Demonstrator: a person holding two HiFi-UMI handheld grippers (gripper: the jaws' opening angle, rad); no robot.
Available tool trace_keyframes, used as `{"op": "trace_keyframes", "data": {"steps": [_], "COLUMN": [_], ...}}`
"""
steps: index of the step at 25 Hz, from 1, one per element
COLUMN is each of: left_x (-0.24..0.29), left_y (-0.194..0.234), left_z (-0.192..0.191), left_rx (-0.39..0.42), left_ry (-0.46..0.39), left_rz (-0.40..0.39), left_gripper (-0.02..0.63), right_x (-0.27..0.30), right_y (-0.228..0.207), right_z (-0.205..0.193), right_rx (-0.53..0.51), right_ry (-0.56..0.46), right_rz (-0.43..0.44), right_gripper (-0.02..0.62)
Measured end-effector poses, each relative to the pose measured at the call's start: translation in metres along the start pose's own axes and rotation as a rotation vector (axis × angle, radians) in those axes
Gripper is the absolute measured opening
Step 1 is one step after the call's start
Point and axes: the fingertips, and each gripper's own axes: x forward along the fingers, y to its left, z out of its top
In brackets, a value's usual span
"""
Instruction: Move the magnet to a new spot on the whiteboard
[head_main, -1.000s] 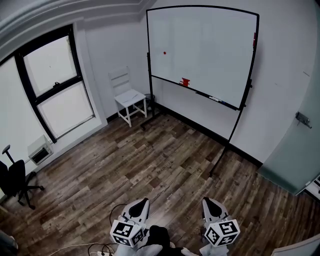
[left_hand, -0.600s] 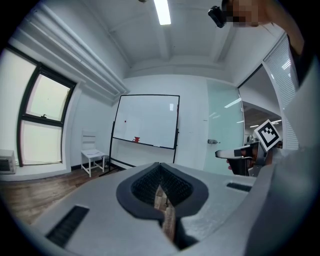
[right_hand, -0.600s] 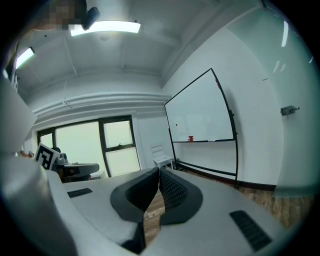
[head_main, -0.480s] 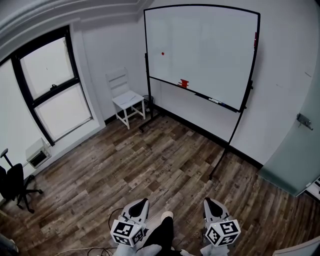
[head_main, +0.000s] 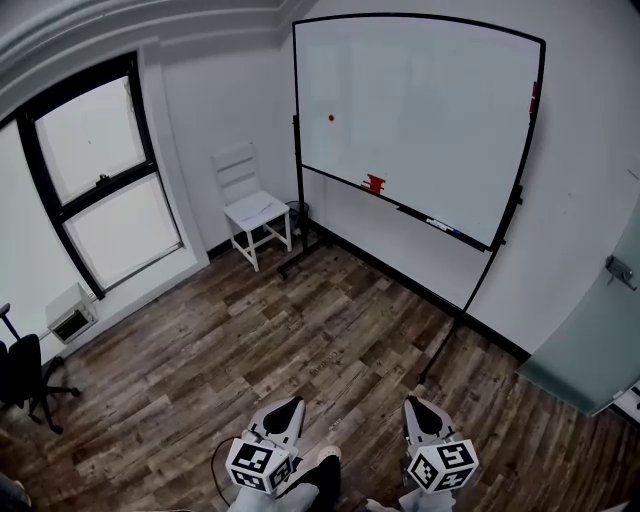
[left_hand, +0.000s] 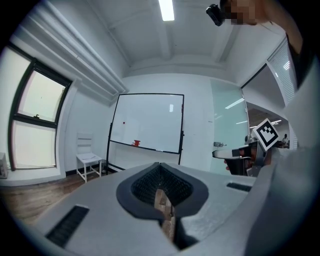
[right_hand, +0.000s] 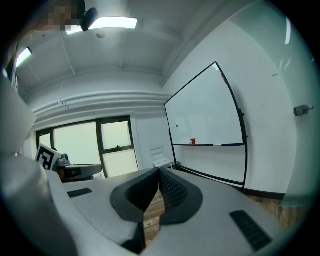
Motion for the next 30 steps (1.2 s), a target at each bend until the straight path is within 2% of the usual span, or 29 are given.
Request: {"op": "trace_keyframes", "data": {"steps": [13,24,25,26,27,30], "left_x": [0.095,0.154,0.159,0.163,0.166,0.17], "left_y": [0.071,0.124,0.128,0.132,0.136,0.147], "left_z": [0.029,0.037,0.037,0.036,0.035,0.035], "left_rx": [-0.007,-0.018,-0.025,-0.032,-0.034,-0.031], "left_ry": [-0.006,-0.015,-0.013,-0.009,-0.004,0.002], "left_rz": [0.027,0.059,0.053,0.046,0.041,0.056], "left_gripper": [0.009,0.012,0.042,0.156,0.23,0.232], "right_x": [0.105,0.182,0.187,0.193,0.198,0.209], "right_y": [-0.039,-0.06,-0.062,-0.064,-0.064,-0.061], "right_z": [0.041,0.054,0.054,0.054,0.053,0.051], "right_rx": [-0.005,-0.005,-0.003,0.0,0.003,0.01], "right_ry": [0.002,0.001,-0.002,-0.004,-0.005,-0.003], "right_rz": [0.002,0.014,0.013,0.012,0.012,0.017], "right_gripper": [0.028,0.028,0.028,0.028,0.028,0.028]}}
